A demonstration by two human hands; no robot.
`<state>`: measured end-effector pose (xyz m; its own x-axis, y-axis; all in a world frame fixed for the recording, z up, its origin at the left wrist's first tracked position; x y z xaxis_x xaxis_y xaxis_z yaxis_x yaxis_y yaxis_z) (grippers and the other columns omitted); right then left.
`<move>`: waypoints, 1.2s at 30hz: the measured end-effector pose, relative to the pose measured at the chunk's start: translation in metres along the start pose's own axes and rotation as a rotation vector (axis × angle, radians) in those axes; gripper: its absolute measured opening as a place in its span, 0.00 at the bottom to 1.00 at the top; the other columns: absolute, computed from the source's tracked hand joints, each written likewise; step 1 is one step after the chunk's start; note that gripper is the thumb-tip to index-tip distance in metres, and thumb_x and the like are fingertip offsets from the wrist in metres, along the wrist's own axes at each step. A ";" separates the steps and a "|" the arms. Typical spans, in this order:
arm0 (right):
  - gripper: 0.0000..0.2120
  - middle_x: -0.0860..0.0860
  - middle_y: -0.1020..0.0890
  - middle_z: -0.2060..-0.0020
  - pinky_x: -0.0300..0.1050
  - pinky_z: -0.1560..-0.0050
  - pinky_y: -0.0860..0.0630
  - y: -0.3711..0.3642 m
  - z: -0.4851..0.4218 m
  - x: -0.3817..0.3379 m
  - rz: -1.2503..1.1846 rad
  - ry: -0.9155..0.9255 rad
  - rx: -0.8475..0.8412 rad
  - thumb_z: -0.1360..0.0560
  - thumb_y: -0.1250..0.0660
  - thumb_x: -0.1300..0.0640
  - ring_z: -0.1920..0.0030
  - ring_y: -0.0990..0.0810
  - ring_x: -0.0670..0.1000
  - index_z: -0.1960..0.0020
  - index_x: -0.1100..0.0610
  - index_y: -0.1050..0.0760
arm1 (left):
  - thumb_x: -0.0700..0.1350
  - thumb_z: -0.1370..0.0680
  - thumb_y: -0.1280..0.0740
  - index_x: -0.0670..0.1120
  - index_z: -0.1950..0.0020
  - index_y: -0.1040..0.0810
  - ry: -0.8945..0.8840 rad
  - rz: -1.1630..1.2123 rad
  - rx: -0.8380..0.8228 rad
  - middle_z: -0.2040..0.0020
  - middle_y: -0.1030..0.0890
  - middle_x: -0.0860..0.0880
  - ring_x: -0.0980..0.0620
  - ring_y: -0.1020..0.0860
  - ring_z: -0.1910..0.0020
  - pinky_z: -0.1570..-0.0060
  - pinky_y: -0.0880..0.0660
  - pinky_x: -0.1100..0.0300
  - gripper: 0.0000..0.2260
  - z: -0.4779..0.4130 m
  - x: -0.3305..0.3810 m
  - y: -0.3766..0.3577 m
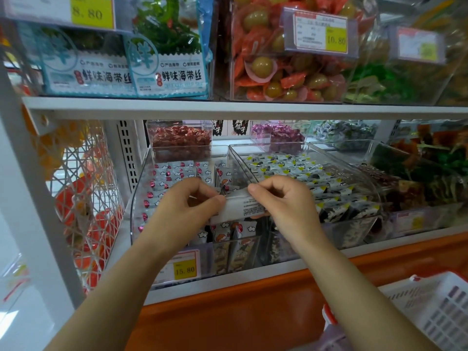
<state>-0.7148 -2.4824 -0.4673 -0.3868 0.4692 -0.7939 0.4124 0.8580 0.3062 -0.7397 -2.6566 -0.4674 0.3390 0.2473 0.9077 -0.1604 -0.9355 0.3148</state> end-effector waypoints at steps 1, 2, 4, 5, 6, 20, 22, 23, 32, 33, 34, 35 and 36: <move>0.08 0.45 0.21 0.71 0.39 0.64 0.28 0.000 -0.001 0.000 0.013 0.003 -0.006 0.26 0.32 0.56 0.68 0.24 0.42 0.62 0.56 0.20 | 0.46 0.26 0.31 0.45 0.59 0.22 -0.001 -0.012 0.010 0.62 0.20 0.49 0.57 0.23 0.67 0.68 0.26 0.66 0.05 0.000 0.000 0.001; 0.08 0.46 0.21 0.70 0.40 0.63 0.27 0.000 -0.001 0.000 0.017 0.002 -0.012 0.26 0.32 0.56 0.67 0.23 0.42 0.62 0.56 0.20 | 0.46 0.27 0.31 0.45 0.60 0.21 -0.006 -0.029 0.010 0.62 0.19 0.48 0.53 0.22 0.66 0.66 0.24 0.62 0.05 -0.001 0.001 0.003; 0.07 0.47 0.20 0.69 0.45 0.61 0.24 0.000 -0.002 0.000 0.004 -0.008 -0.032 0.26 0.32 0.56 0.65 0.21 0.45 0.62 0.54 0.20 | 0.47 0.27 0.30 0.44 0.62 0.20 -0.031 -0.069 0.007 0.63 0.19 0.47 0.49 0.22 0.65 0.65 0.23 0.58 0.07 -0.001 0.003 0.006; 0.07 0.48 0.19 0.68 0.47 0.60 0.23 0.000 -0.002 0.001 0.000 -0.009 -0.046 0.26 0.32 0.56 0.64 0.20 0.46 0.62 0.54 0.20 | 0.47 0.27 0.31 0.44 0.64 0.19 -0.047 -0.090 0.009 0.65 0.19 0.48 0.52 0.23 0.69 0.68 0.24 0.61 0.08 -0.001 0.004 0.008; 0.07 0.48 0.19 0.67 0.47 0.59 0.23 -0.001 -0.002 0.001 0.006 -0.006 -0.059 0.26 0.32 0.56 0.64 0.20 0.46 0.63 0.53 0.20 | 0.47 0.27 0.31 0.44 0.65 0.19 -0.056 -0.109 0.013 0.67 0.20 0.50 0.56 0.25 0.73 0.74 0.27 0.66 0.09 -0.002 0.004 0.011; 0.07 0.44 0.19 0.69 0.40 0.63 0.24 -0.007 0.001 0.000 -0.027 0.012 -0.058 0.26 0.31 0.56 0.65 0.21 0.42 0.63 0.52 0.20 | 0.46 0.25 0.32 0.48 0.67 0.18 0.013 -0.019 -0.017 0.65 0.17 0.47 0.54 0.20 0.68 0.70 0.25 0.68 0.11 -0.006 -0.004 0.020; 0.08 0.48 0.19 0.69 0.44 0.62 0.24 -0.006 0.001 -0.001 -0.011 0.019 -0.016 0.26 0.32 0.56 0.65 0.21 0.46 0.62 0.56 0.20 | 0.48 0.26 0.32 0.50 0.61 0.18 0.036 0.042 -0.085 0.62 0.17 0.49 0.57 0.19 0.66 0.67 0.24 0.69 0.05 -0.004 -0.003 0.014; 0.08 0.50 0.19 0.69 0.45 0.62 0.24 -0.006 0.001 -0.001 -0.006 0.021 -0.001 0.26 0.32 0.55 0.65 0.21 0.47 0.62 0.57 0.20 | 0.49 0.27 0.31 0.51 0.56 0.19 0.030 0.016 -0.122 0.59 0.18 0.50 0.56 0.18 0.63 0.65 0.23 0.68 0.03 -0.003 -0.003 0.011; 0.10 0.46 0.17 0.69 0.41 0.71 0.20 0.001 -0.003 0.001 -0.220 -0.135 -0.236 0.26 0.33 0.62 0.65 0.16 0.47 0.64 0.55 0.19 | 0.41 0.27 0.30 0.55 0.50 0.22 -0.024 0.007 -0.091 0.53 0.18 0.53 0.59 0.19 0.59 0.62 0.23 0.70 0.11 -0.005 -0.003 0.015; 0.10 0.46 0.17 0.70 0.39 0.72 0.21 0.003 -0.004 0.001 -0.237 -0.145 -0.239 0.26 0.33 0.63 0.66 0.17 0.46 0.65 0.54 0.19 | 0.41 0.27 0.30 0.55 0.49 0.22 -0.027 0.004 -0.100 0.53 0.18 0.53 0.58 0.19 0.58 0.61 0.23 0.69 0.11 -0.005 -0.003 0.014; 0.11 0.46 0.17 0.70 0.37 0.73 0.22 0.004 -0.004 0.001 -0.258 -0.158 -0.239 0.27 0.33 0.64 0.67 0.17 0.45 0.66 0.54 0.19 | 0.41 0.27 0.30 0.55 0.49 0.22 -0.029 0.002 -0.111 0.53 0.18 0.53 0.58 0.19 0.57 0.61 0.22 0.69 0.11 -0.005 -0.003 0.013; 0.12 0.46 0.17 0.70 0.36 0.74 0.23 0.005 -0.005 0.002 -0.283 -0.179 -0.240 0.27 0.32 0.64 0.67 0.17 0.44 0.67 0.54 0.18 | 0.40 0.27 0.30 0.55 0.49 0.22 -0.030 0.002 -0.117 0.53 0.18 0.52 0.58 0.19 0.57 0.60 0.22 0.69 0.11 -0.004 -0.002 0.012; 0.13 0.47 0.16 0.70 0.36 0.74 0.23 0.005 -0.005 0.003 -0.311 -0.204 -0.242 0.27 0.32 0.64 0.68 0.17 0.44 0.68 0.53 0.18 | 0.40 0.26 0.31 0.55 0.49 0.22 -0.032 0.006 -0.116 0.53 0.18 0.52 0.58 0.19 0.57 0.60 0.22 0.69 0.11 -0.005 -0.002 0.012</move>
<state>-0.7182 -2.4756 -0.4659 -0.2811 0.1513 -0.9477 0.0881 0.9874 0.1315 -0.7467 -2.6668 -0.4646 0.3671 0.2315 0.9009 -0.2686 -0.9009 0.3409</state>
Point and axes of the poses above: each hand's wrist, its own z-axis away from the middle knuckle, its own y-axis out of the back of the hand, x = y × z, the point moved 4 cm from there along -z, towards the middle knuckle
